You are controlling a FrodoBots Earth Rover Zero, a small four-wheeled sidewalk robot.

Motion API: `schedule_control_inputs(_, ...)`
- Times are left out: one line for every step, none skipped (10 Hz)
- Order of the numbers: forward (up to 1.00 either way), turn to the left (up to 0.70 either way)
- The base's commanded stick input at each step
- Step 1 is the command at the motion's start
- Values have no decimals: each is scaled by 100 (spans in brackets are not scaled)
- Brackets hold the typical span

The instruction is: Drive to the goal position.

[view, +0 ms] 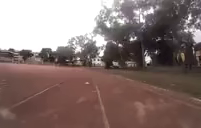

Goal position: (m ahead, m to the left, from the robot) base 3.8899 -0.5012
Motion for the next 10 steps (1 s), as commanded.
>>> schedule_control_inputs(50, 0)
schedule_control_inputs(50, 0)
schedule_control_inputs(50, 0)
schedule_control_inputs(50, 0)
schedule_control_inputs(50, 0)
schedule_control_inputs(50, 0)
schedule_control_inputs(50, 0)
schedule_control_inputs(50, 0)
schedule_control_inputs(50, 0)
schedule_control_inputs(50, 0)
